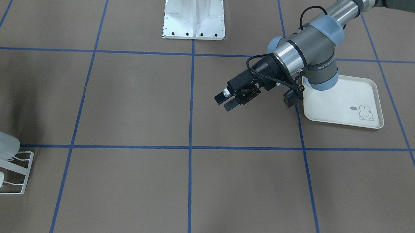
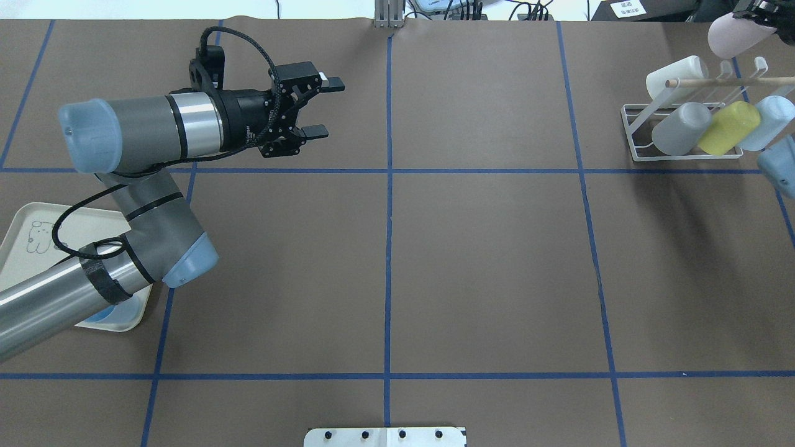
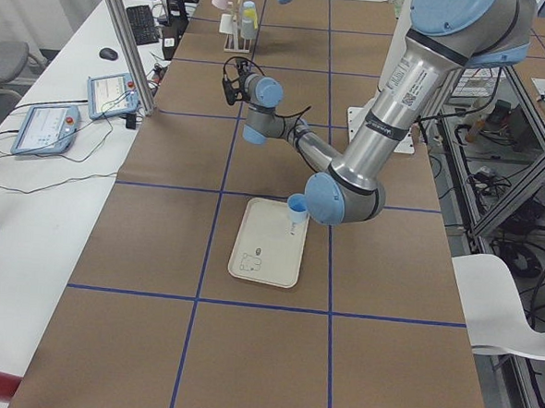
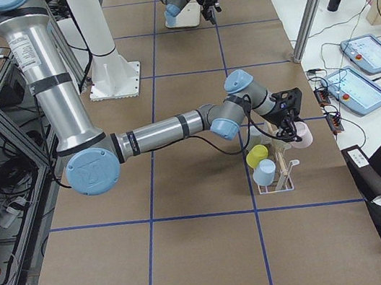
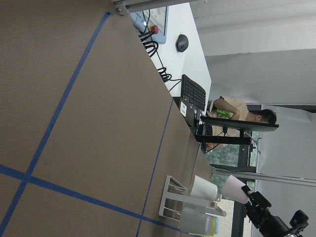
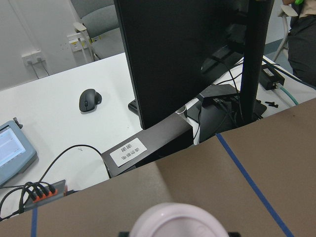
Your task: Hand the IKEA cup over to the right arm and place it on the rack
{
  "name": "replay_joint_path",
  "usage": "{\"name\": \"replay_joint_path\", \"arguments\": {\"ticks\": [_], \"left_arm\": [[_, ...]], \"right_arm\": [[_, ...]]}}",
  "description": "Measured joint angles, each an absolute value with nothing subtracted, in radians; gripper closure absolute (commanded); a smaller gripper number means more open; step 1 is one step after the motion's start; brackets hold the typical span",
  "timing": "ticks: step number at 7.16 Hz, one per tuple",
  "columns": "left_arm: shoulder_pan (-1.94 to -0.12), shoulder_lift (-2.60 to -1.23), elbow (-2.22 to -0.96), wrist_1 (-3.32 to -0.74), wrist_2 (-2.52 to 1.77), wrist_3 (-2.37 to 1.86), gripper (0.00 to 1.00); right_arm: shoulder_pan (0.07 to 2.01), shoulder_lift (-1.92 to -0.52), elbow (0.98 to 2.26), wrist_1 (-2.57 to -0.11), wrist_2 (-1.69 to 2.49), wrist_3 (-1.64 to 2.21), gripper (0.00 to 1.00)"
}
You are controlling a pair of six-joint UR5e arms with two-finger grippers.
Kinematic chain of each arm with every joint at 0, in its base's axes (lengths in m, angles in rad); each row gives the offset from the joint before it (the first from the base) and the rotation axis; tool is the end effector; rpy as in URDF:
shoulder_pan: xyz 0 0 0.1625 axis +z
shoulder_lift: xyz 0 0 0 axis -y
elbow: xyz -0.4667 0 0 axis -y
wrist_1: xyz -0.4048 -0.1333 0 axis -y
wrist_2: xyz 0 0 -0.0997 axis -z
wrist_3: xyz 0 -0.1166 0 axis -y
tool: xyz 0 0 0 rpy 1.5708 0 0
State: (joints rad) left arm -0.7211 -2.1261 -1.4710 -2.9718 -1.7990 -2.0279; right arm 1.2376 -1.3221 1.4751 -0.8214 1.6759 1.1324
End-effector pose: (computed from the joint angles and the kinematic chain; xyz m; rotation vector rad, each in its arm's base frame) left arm 0.4480 -0.5361 0.2533 0.0879 1.8910 -0.6047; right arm -0.1040 -0.6706 0.5468 0.6181 -0.6909 0.6953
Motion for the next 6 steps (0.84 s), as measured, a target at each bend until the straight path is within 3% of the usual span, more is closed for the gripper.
{"name": "replay_joint_path", "arguments": {"ticks": [6], "left_arm": [[-0.719, -2.125, -1.464, -2.973, -1.798, -2.028, 0.01]], "right_arm": [[1.242, -1.329, 1.468, -0.846, 1.728, 1.131, 0.84]]}}
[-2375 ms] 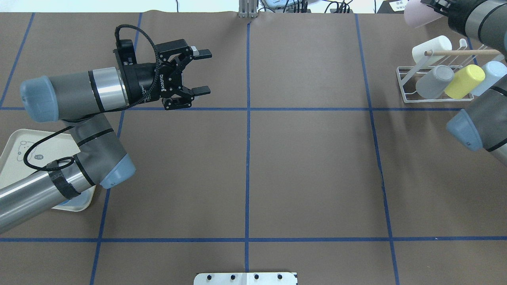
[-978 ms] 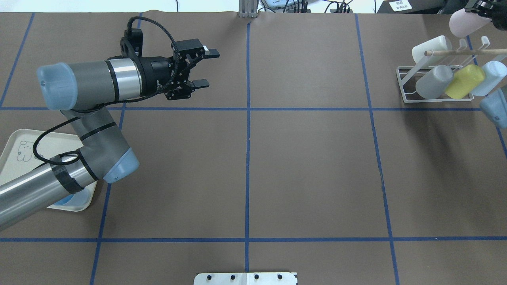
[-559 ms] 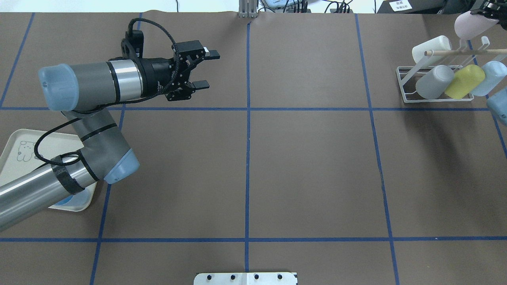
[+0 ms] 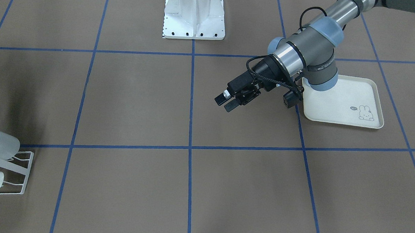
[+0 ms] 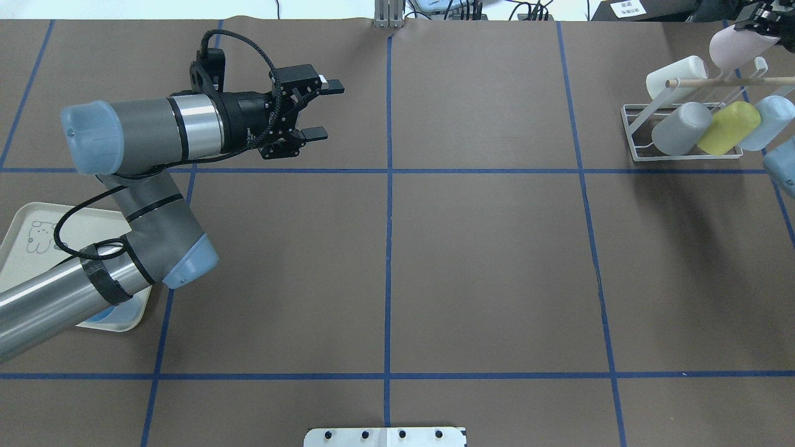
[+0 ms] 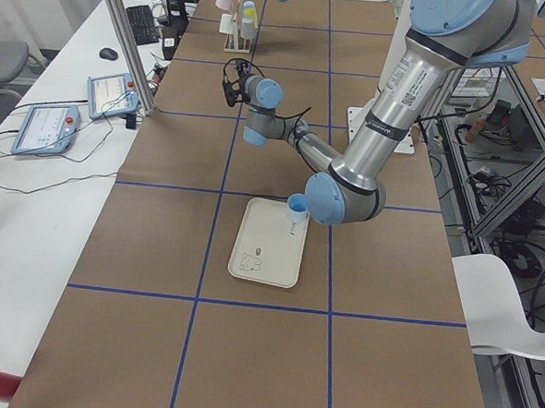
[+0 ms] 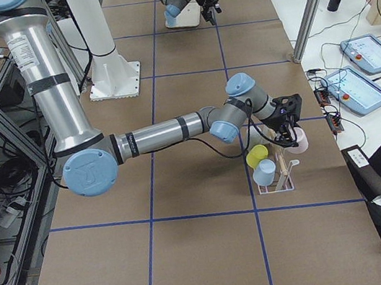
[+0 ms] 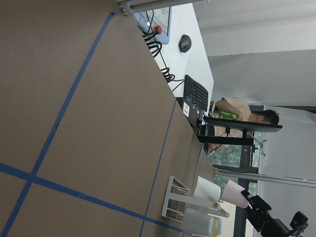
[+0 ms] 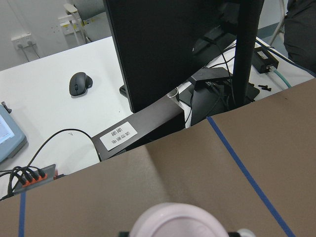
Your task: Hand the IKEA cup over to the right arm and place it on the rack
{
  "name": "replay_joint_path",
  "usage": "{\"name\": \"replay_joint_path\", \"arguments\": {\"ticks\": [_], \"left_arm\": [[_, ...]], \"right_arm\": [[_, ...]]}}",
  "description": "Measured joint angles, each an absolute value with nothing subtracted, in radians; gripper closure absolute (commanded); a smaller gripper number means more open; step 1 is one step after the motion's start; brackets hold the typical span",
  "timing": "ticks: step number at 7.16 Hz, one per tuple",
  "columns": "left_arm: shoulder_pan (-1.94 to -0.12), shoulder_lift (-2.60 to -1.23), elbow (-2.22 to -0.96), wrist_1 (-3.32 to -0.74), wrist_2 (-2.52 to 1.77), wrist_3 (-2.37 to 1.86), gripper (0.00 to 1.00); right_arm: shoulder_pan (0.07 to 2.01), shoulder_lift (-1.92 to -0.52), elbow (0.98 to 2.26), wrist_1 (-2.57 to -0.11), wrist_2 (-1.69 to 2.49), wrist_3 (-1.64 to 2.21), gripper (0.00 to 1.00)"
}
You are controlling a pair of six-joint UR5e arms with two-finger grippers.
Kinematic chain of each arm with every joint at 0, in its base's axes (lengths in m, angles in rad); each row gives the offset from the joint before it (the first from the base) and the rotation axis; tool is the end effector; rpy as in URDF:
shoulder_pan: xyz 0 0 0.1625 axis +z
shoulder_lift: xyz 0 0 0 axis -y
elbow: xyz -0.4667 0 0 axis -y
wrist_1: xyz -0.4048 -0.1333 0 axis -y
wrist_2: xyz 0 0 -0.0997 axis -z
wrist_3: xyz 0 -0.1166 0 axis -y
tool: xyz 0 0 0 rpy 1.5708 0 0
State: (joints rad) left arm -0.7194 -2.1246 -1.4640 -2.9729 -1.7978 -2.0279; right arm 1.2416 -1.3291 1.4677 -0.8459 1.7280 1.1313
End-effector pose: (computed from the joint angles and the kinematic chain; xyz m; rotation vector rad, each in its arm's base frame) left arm 0.4502 -0.5367 0.2574 0.0856 1.8842 -0.6084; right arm -0.1061 -0.6664 0.5588 0.5552 -0.6990 0.6817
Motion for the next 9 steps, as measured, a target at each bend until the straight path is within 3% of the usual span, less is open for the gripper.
{"name": "replay_joint_path", "arguments": {"ticks": [9], "left_arm": [[-0.718, -2.126, -1.463, -2.973, -1.798, -2.032, 0.01]], "right_arm": [[1.243, -1.335, 1.470, -0.870, 1.776, 1.126, 0.84]]}}
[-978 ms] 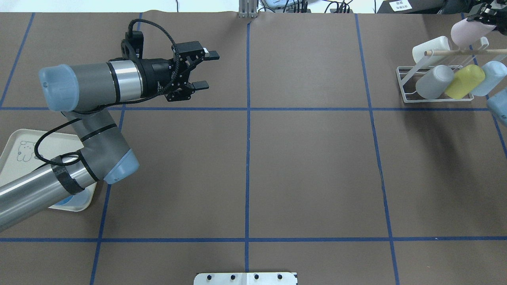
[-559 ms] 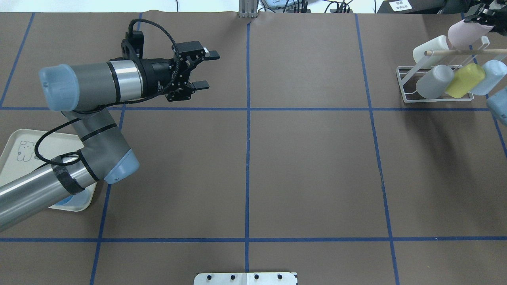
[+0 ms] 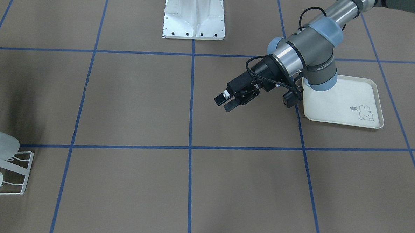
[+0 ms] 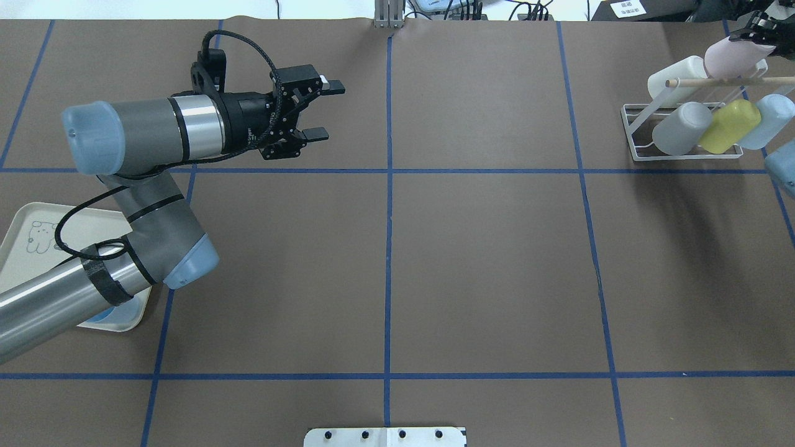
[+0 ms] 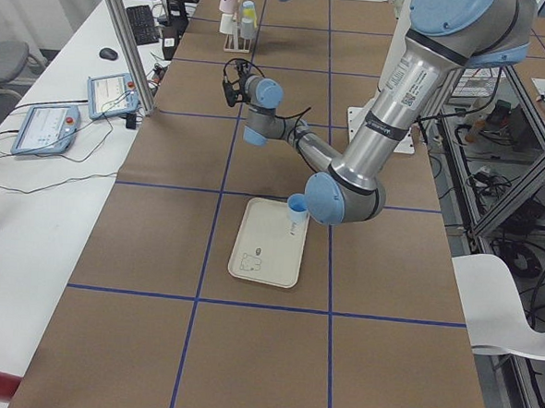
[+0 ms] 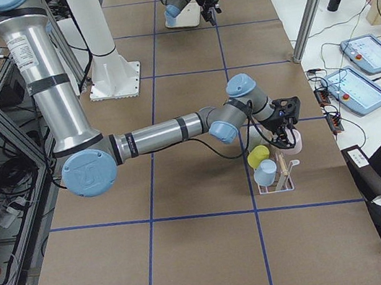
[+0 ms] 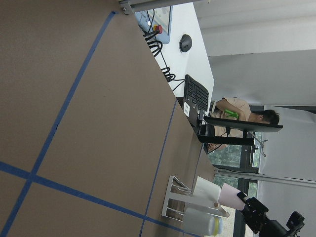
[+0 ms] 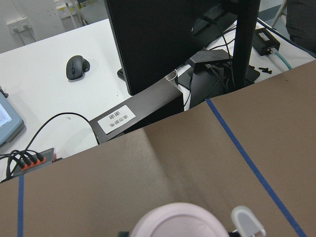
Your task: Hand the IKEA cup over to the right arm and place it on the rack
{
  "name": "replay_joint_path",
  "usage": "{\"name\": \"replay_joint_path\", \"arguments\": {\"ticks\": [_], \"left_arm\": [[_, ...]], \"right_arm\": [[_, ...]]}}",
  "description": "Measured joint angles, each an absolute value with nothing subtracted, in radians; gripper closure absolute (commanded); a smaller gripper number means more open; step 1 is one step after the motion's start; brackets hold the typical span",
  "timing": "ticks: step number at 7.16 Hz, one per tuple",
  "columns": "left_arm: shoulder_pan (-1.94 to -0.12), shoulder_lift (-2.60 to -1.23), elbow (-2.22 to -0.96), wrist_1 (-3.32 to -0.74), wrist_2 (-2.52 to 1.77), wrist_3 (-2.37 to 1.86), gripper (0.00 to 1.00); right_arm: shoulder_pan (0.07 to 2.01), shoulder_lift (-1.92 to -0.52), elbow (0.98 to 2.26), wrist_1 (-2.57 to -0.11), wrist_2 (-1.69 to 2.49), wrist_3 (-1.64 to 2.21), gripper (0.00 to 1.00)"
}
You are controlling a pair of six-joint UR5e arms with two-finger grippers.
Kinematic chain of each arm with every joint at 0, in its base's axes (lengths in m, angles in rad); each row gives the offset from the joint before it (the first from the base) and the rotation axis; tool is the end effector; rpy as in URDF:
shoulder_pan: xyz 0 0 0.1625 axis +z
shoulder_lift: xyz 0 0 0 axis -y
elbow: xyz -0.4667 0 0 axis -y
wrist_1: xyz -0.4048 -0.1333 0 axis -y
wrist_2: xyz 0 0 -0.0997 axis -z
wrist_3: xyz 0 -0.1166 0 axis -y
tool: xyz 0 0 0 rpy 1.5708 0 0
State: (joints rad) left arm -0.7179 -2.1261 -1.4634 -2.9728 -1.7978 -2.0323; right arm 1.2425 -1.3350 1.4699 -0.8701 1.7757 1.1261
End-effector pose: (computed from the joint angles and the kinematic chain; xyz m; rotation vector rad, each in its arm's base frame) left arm 0.4513 -0.5363 0.2566 0.0802 1.8855 -0.6099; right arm -0.1096 -0.6617 0.5645 0.5035 -0.7113 0.6624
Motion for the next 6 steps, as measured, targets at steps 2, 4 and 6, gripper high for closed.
{"name": "replay_joint_path", "arguments": {"ticks": [2, 4, 6], "left_arm": [[-0.717, -2.126, -1.463, -2.973, -1.797, -2.034, 0.01], [-0.716, -2.127, -1.464, -2.973, -1.797, -2.034, 0.01], [-0.716, -2.127, -1.465, -2.973, -1.796, -2.035, 0.01]], "right_arm": [[1.243, -1.336, 1.468, -0.871, 1.772, 1.126, 0.84], [1.243, -1.339, 1.468, -0.871, 1.770, 1.127, 0.83], [1.243, -1.347, 1.467, -0.870, 1.767, 1.127, 0.82]]}}
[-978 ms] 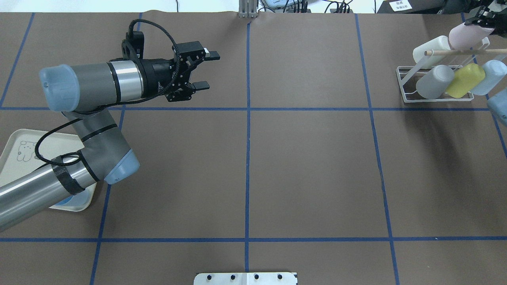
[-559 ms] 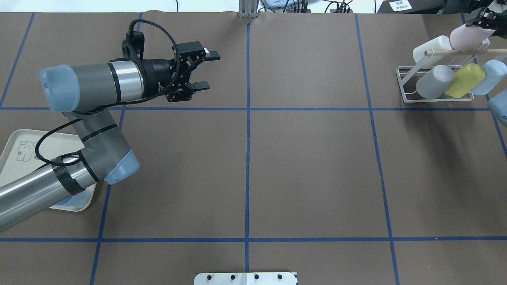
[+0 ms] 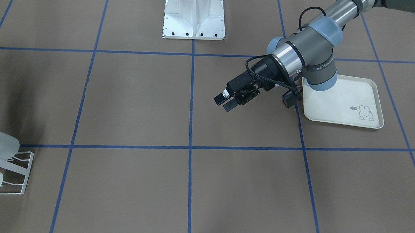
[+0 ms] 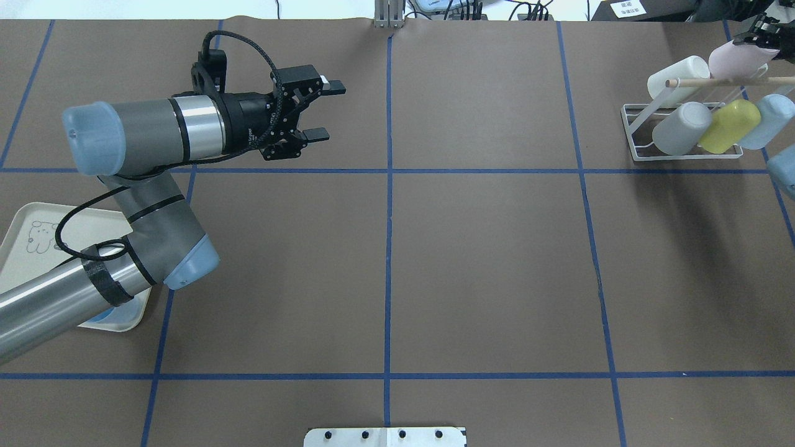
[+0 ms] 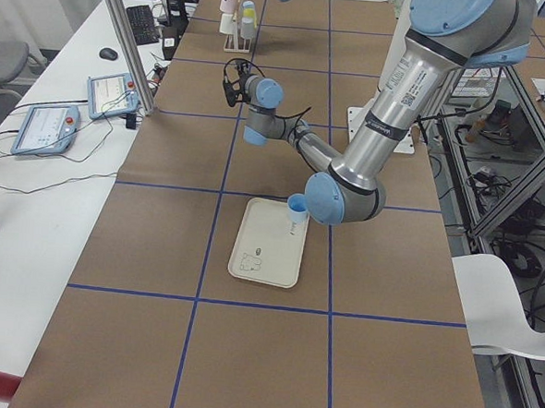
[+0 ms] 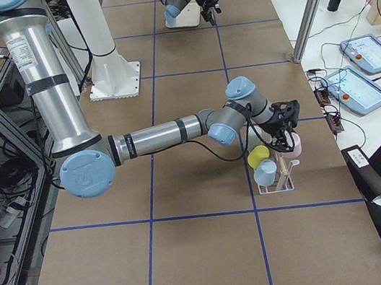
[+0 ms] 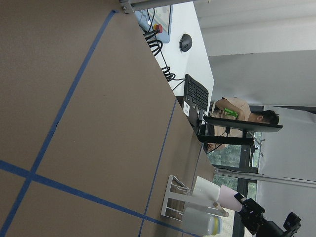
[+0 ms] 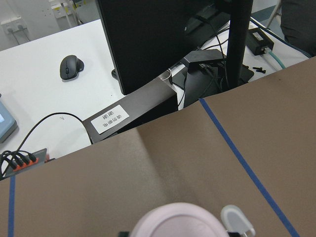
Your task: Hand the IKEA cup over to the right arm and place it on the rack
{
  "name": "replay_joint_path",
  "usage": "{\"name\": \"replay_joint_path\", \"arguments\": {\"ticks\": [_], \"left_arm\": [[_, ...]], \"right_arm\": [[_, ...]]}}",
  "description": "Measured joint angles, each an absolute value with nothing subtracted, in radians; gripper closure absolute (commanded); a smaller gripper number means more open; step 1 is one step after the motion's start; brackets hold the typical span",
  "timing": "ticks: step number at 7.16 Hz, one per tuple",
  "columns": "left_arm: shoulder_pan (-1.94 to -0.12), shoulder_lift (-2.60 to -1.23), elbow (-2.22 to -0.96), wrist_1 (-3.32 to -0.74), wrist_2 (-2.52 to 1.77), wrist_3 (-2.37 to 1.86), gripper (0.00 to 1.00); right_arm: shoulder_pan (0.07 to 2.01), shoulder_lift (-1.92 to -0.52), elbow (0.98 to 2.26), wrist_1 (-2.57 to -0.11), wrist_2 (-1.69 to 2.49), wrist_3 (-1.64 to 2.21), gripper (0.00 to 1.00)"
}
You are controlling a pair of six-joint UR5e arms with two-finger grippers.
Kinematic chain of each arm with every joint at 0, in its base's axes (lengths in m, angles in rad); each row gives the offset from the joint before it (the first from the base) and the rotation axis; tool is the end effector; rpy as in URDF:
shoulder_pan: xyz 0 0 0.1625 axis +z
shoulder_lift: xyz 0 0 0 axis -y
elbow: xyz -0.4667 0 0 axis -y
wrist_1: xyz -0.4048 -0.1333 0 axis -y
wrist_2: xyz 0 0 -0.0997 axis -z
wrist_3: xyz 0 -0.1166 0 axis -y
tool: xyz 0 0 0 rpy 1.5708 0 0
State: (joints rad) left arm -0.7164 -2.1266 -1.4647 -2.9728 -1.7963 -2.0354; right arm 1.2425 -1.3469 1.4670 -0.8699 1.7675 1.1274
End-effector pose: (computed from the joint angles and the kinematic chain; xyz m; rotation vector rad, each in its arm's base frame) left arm 0.4517 -0.5355 0.2557 0.0773 1.8878 -0.6114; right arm -0.1073 -0.6577 0.5740 0.4974 -0.6966 0.6703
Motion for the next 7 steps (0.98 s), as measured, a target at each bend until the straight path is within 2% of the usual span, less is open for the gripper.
{"name": "replay_joint_path", "arguments": {"ticks": [1, 2, 3, 7], "left_arm": [[-0.716, -2.127, -1.465, -2.973, -1.796, -2.036, 0.01], [-0.716, -2.127, -1.465, -2.973, -1.796, -2.036, 0.01], [-0.716, -2.126, -1.465, -2.973, -1.796, -2.036, 0.01], [-0.719, -2.124, -1.465, -2.973, -1.797, -2.032, 0.01]], "right_arm": [[1.243, -1.350, 1.467, -0.870, 1.766, 1.127, 0.80], [1.243, -1.350, 1.467, -0.870, 1.765, 1.127, 0.62], [1.243, -1.350, 1.465, -0.870, 1.764, 1.127, 0.01], [1.241, -1.336, 1.443, -0.861, 1.756, 1.127, 0.00]]}}
